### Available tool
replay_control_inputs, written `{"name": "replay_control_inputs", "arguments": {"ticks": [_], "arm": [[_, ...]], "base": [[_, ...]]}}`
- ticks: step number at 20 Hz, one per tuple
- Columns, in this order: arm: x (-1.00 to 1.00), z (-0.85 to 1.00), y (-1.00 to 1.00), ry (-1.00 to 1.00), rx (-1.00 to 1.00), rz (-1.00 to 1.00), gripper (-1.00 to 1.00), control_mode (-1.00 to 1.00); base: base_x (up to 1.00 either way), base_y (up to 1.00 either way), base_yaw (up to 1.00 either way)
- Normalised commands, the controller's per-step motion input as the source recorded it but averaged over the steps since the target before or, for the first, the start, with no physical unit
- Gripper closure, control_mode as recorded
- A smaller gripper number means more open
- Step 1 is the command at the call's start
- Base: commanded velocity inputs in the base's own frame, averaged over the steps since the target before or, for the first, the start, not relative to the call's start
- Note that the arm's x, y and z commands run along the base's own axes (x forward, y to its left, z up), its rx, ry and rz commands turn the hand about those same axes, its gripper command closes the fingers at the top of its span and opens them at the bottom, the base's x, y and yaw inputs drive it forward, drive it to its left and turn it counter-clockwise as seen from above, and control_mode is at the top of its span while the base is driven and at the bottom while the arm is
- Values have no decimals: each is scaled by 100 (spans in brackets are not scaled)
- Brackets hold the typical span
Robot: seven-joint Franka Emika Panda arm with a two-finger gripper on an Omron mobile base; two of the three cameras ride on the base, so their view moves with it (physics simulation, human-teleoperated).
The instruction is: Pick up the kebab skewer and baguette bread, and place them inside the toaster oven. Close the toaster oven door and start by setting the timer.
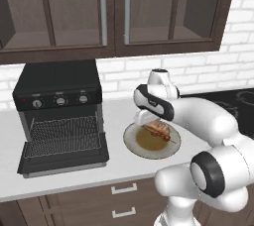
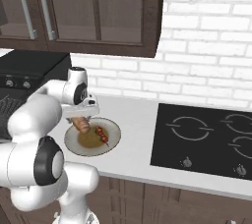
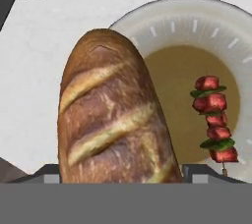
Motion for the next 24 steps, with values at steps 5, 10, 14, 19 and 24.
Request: {"name": "replay_control_inputs", "arguments": {"ticks": [5,10,14,19,24], "arm": [[-61,38,20,-18,-8,22,100,-100],[-59,21,53,-15,-13,37,100,-100],[-58,23,75,-7,-14,38,100,-100],[-14,14,55,-2,-4,37,100,-100],[-2,5,73,0,-7,24,100,-100]], "base": [[0,0,0],[0,0,0],[0,0,0],[0,0,0],[0,0,0]]}}
